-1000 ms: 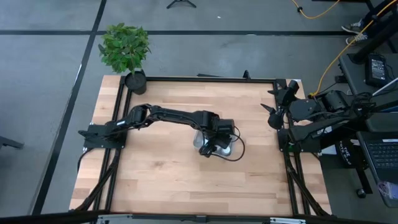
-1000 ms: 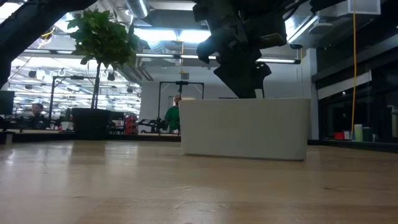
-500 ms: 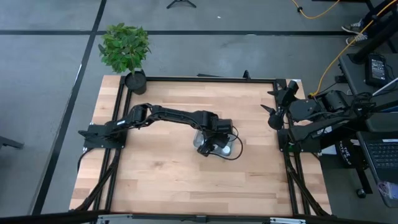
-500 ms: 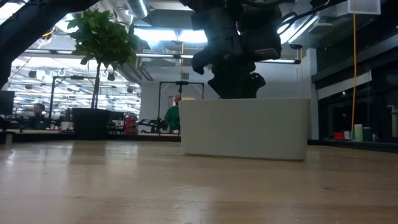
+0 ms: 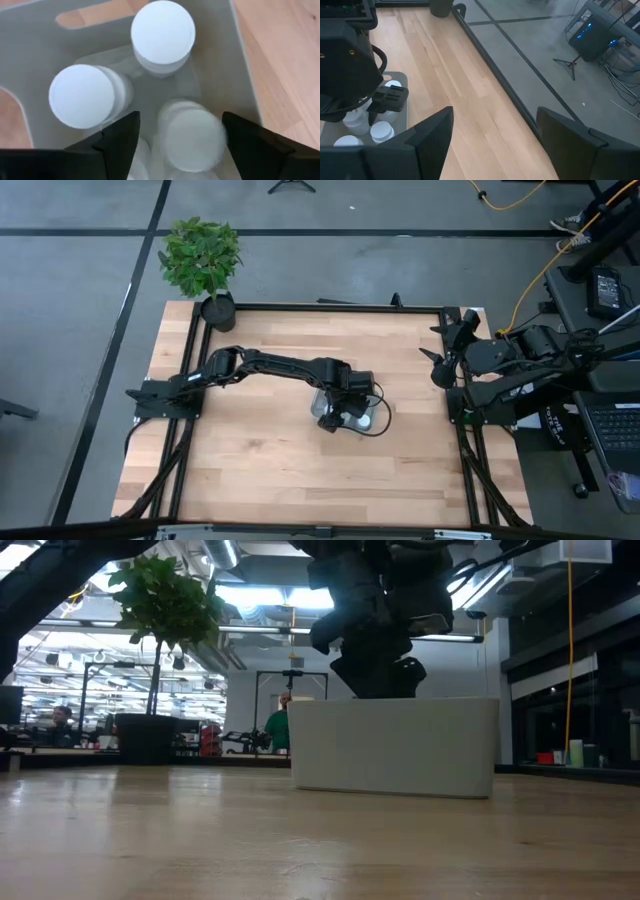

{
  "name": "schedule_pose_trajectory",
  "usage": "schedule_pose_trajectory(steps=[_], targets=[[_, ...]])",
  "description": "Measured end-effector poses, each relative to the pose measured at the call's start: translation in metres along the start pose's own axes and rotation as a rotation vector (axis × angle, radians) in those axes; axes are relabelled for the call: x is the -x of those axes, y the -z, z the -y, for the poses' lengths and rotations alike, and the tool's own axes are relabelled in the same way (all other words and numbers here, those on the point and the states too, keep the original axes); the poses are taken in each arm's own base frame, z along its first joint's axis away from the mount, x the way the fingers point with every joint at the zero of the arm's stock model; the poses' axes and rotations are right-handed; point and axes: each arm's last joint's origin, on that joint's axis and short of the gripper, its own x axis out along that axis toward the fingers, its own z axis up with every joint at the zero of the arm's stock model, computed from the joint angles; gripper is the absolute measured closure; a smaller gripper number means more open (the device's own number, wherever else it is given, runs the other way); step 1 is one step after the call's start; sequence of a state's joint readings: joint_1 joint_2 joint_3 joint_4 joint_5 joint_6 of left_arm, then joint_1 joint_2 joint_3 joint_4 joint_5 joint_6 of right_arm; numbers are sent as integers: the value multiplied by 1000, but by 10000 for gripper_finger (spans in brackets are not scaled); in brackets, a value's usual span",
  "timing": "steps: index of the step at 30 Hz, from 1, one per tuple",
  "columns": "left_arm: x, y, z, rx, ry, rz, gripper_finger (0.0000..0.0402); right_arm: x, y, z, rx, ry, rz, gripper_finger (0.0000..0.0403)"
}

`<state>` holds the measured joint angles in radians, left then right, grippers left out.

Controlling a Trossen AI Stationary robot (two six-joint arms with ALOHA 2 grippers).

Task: Pick and place pill bottles into a basket
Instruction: Put the white pill bottle into the gray bin, then return to Home Position

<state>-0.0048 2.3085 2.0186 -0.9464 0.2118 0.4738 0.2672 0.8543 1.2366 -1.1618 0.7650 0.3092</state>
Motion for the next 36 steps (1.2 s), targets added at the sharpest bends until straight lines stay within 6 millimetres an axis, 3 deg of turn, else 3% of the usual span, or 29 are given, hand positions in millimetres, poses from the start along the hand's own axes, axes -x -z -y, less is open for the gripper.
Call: schedule_pose_trajectory(steps=[4, 10, 14, 18, 23, 28, 32, 36], targets=[[6, -2, 1, 20, -6, -10, 122, 0, 0, 0, 1, 1, -1, 117], [46, -17, 1, 8, -82, -27, 124, 0, 0, 0, 3, 2, -2, 117], [89, -27, 2, 14, -174, -7, 124, 0, 0, 0, 4, 2, -2, 117], [152, -13, 12, 71, -303, 34, 124, 1, 1, 2, 14, 2, 5, 117], [247, 23, 24, 282, -516, 97, 124, 10, -5, 11, 84, 40, 114, 117], [329, 75, 48, 485, -768, 110, 123, 23, -14, 23, 142, -59, 406, 117], [373, 120, 76, 575, -855, 95, 123, 26, -1, 32, 138, -158, 614, 117], [405, 166, 105, 665, -962, 204, 123, 18, 24, 38, 65, -83, 603, 117]])
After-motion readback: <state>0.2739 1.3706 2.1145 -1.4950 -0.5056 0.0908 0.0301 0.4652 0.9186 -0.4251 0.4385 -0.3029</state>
